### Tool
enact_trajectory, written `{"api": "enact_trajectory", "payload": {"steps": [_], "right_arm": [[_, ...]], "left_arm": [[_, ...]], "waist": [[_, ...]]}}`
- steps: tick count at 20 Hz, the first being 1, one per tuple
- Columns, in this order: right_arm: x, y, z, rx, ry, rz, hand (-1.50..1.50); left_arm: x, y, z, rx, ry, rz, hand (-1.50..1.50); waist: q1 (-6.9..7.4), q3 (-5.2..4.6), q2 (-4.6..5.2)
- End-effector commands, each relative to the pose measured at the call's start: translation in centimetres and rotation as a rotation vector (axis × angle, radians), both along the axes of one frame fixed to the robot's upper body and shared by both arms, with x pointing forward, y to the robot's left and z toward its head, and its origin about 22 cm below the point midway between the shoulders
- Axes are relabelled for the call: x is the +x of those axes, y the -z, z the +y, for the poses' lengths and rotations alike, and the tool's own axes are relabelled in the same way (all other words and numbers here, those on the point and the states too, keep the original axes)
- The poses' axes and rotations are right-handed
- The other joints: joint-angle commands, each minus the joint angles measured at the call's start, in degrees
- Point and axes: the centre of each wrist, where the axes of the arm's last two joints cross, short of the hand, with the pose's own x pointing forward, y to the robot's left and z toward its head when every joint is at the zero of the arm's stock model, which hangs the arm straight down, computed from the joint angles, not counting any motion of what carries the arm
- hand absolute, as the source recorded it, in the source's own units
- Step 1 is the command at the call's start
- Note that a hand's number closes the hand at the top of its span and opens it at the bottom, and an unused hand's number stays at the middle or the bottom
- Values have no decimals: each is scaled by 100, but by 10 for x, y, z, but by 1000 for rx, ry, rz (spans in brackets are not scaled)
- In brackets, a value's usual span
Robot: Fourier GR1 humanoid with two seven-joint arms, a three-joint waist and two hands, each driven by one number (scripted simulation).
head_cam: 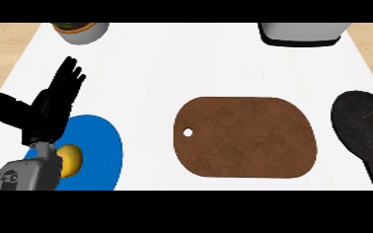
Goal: Pick the can from the cutting board and place it in the pan
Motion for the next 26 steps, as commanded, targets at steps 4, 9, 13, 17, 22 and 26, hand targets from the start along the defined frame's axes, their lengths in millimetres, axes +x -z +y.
{"api": "enact_trajectory", "payload": {"steps": [4,9,13,17,22,26], "right_arm": [[6,56,-29,1,-4,93,150],[11,80,-38,241,156,141,-150],[1,92,-56,288,102,186,-150],[6,90,-52,333,46,50,-150],[-24,80,-81,490,39,-212,-150],[-60,76,-109,635,20,-362,-150]], "left_arm": [[-1,6,-23,-11,3,2,0],[3,5,-17,-21,16,2,0],[5,-15,-20,-20,-1,-7,0],[7,6,-10,5,-8,-6,0],[-4,-7,-3,11,-40,10,0],[-2,-1,-8,-5,-31,20,0]], "waist": [[15,-1,2],[85,8,32],[85,11,26],[13,2,8],[-70,1,-39],[-144,1,-47]]}}
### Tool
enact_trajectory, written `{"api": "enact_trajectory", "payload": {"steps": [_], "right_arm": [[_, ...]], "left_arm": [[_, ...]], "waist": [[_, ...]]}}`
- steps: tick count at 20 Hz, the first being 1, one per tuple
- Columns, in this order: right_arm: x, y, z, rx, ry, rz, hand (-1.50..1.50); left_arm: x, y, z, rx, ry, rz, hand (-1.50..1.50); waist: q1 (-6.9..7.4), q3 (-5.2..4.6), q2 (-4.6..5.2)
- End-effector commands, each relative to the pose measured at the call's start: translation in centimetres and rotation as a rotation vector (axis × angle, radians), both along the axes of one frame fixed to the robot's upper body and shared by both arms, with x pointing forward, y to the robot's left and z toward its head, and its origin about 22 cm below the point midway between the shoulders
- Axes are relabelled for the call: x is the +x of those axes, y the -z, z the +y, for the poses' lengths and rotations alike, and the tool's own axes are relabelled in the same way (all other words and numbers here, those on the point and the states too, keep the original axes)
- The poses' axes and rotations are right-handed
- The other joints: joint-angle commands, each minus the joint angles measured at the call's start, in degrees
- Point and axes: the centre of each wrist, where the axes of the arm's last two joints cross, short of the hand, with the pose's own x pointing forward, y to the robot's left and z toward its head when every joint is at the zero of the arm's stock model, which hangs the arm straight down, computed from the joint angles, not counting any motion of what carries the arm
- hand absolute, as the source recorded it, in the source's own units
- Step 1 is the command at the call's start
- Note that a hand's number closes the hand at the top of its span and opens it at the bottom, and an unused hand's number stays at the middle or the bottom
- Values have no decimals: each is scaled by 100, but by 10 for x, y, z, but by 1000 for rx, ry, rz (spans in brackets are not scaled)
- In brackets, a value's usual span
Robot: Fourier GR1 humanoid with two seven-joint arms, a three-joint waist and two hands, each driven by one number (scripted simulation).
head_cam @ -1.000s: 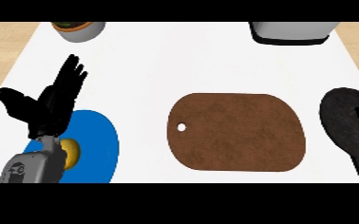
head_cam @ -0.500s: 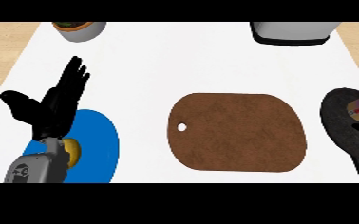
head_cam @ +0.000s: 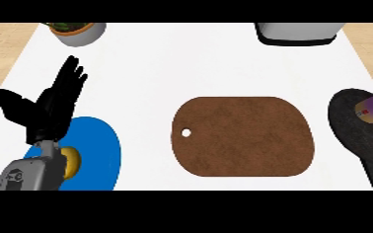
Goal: Pick the can from the cutting board and place it in the pan
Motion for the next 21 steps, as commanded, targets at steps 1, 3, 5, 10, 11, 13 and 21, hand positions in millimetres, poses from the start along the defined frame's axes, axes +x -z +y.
{"api": "enact_trajectory", "payload": {"steps": [1,3,5,10,11,13,21], "right_arm": [[-38,-15,-32,151,28,-175,-150],[-67,-16,-47,171,-9,-195,-150],[-96,-8,-52,202,-19,-241,-150],[-152,-24,-77,304,-134,-290,-150],[-176,-8,-73,301,-139,-291,-150],[-201,-3,-72,286,-150,-294,-150],[-213,-7,-71,244,-117,-260,-150]], "left_arm": [[-15,10,2,-11,-8,12,0],[-3,1,9,-6,-26,-6,0],[-4,8,7,2,-18,6,0],[2,9,3,-17,-12,2,0],[-3,11,-5,-6,-10,3,0],[7,18,5,11,-1,-12,0],[-7,-16,15,11,0,1,0]], "waist": [[-55,-5,-32],[-86,-7,-16],[-133,-14,-26],[-68,-8,-3],[-52,-2,-2],[-74,-11,4],[40,-6,1]]}}
